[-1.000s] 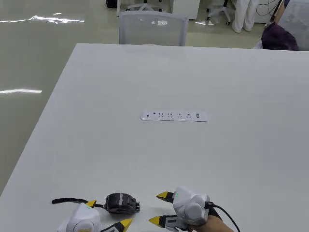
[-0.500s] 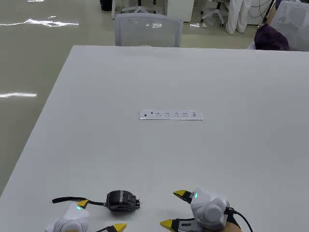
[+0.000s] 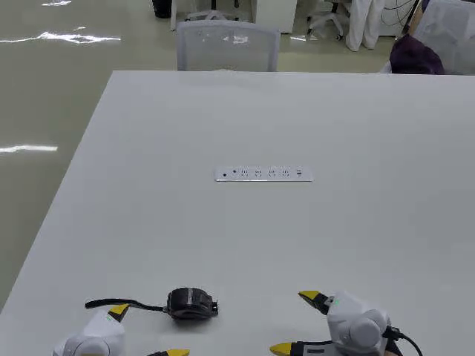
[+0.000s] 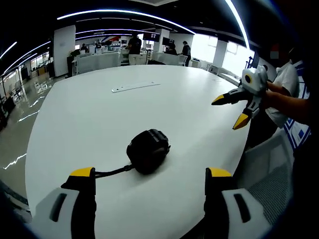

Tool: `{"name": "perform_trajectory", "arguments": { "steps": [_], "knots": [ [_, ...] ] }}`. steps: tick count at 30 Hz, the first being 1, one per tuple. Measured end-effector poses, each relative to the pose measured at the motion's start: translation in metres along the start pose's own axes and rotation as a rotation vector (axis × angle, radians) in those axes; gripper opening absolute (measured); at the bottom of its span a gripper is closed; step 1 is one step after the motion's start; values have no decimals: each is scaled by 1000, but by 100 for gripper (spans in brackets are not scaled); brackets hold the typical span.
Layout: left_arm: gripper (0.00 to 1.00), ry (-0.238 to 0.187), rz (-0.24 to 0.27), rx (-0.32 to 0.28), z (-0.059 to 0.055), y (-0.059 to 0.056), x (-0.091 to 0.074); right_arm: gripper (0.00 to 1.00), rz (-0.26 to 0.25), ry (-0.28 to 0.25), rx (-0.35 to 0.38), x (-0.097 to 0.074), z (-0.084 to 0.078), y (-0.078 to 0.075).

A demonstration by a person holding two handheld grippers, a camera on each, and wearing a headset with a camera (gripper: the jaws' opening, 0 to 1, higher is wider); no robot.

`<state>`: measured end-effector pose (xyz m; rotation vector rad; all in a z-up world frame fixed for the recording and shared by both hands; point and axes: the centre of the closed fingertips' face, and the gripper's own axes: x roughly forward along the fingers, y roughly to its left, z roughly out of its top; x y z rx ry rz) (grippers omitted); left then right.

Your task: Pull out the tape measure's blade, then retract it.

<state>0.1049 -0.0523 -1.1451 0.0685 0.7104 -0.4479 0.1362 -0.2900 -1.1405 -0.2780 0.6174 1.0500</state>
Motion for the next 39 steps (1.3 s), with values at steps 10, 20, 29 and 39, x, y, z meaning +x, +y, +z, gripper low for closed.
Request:
{"name": "perform_trajectory", "arguments": {
  "steps": [10, 20, 29, 39],
  "knots": [
    [96, -8, -29, 15, 7, 1, -15, 83, -20, -6, 25, -25, -1, 1],
    [99, -40, -31, -5, 15, 3, -27, 90, -38, -27, 35, -40, 5, 0],
    [99, -33, -41, 23, 11, 2, -28, 93, -38, -25, 42, -42, 5, 0],
    [99, -44, -35, 23, 13, 4, -27, 94, -42, -26, 45, -44, 6, -3]
  ]
}}
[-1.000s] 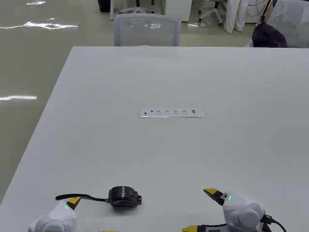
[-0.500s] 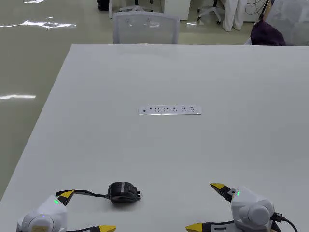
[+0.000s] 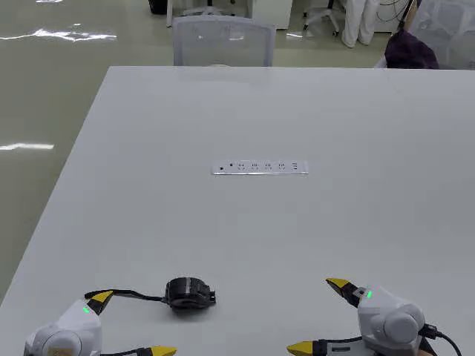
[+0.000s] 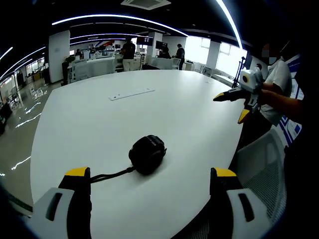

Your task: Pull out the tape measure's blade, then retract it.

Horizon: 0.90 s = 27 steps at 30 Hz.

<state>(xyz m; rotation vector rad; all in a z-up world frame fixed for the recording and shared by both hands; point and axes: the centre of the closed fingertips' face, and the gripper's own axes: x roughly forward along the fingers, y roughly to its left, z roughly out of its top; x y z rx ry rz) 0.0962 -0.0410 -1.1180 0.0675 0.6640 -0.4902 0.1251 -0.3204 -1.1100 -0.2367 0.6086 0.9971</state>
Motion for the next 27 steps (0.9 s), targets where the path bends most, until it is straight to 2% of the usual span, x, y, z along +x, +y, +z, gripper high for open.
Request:
{"name": "perform_trajectory", "arguments": {
  "steps": [27],
  "knots": [
    [99, 8, 0, 5, -3, -1, 0, 94, 3, 8, -7, 1, -1, -3]
  ]
}}
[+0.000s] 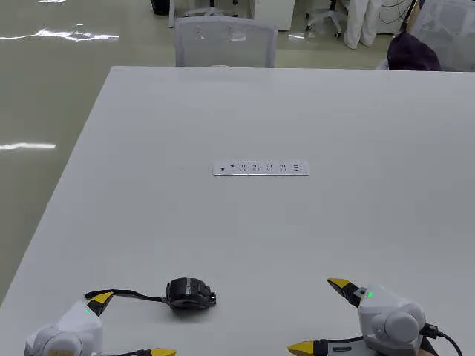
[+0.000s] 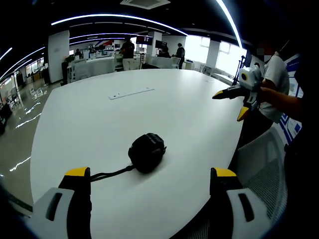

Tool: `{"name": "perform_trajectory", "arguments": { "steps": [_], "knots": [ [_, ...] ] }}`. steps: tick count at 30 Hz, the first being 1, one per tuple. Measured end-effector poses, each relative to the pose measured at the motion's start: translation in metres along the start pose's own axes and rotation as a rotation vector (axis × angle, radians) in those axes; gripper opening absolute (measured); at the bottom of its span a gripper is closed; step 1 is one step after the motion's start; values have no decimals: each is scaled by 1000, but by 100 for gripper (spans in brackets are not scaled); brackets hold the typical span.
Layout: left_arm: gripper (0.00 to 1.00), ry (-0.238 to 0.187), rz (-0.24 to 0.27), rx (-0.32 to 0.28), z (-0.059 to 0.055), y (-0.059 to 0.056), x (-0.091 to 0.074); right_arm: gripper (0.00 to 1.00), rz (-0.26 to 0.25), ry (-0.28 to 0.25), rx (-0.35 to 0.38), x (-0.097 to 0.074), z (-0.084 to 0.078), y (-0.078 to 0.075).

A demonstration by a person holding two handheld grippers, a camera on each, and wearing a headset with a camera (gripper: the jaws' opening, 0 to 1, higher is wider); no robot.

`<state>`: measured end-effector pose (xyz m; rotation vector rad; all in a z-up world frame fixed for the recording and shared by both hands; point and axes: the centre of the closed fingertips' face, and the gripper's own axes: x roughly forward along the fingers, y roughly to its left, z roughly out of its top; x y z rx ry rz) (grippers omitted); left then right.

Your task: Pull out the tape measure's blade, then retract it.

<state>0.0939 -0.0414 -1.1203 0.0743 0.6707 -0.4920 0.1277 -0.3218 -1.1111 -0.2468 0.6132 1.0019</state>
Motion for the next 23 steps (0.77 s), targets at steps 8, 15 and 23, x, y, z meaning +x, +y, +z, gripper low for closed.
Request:
{"name": "perform_trajectory", "arguments": {
  "steps": [8, 15, 23],
  "knots": [
    [99, 3, -2, -2, -1, 0, -1, 94, 2, 2, 0, 0, -1, 1],
    [99, 1, -3, -1, -1, 0, -1, 94, 3, 3, 0, -1, 1, 2],
    [99, 5, -4, -1, -2, -1, -1, 94, 5, 9, 0, 0, -2, 1]
  ]
}}
